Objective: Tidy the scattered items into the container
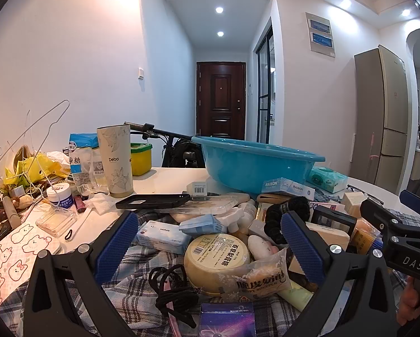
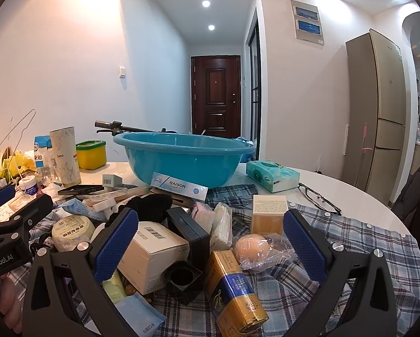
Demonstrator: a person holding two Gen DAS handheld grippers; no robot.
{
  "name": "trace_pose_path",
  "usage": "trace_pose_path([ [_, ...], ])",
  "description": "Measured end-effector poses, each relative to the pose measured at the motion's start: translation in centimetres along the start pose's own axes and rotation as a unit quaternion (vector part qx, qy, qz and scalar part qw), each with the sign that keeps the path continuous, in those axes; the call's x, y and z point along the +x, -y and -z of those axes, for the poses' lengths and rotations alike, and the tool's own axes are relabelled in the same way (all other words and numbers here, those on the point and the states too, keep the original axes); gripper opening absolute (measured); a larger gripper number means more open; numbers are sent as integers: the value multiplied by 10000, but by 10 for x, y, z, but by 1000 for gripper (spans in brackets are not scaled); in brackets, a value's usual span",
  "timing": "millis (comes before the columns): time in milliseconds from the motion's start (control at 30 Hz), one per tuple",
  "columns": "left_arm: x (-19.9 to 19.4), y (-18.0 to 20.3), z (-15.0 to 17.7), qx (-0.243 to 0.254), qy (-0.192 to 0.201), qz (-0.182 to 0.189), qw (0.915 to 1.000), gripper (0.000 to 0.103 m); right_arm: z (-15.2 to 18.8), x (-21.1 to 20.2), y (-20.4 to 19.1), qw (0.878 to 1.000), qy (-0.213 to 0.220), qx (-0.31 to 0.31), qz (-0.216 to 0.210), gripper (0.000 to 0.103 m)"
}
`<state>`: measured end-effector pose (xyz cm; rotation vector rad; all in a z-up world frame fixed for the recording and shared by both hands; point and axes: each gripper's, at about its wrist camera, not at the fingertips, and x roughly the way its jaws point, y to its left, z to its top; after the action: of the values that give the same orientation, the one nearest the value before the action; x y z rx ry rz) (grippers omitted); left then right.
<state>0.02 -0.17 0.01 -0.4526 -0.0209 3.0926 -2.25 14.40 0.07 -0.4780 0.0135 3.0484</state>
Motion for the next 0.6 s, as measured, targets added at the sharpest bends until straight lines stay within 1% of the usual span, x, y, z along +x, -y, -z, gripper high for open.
trace_pose_path([
  [433, 0, 0, 0, 19, -6, 75, 10000, 103, 0, -1, 1, 10000, -3, 1, -3, 103],
  [600, 1, -2, 2, -6, -4, 28, 10000, 103, 0, -1, 1, 10000, 1, 1, 1, 103],
])
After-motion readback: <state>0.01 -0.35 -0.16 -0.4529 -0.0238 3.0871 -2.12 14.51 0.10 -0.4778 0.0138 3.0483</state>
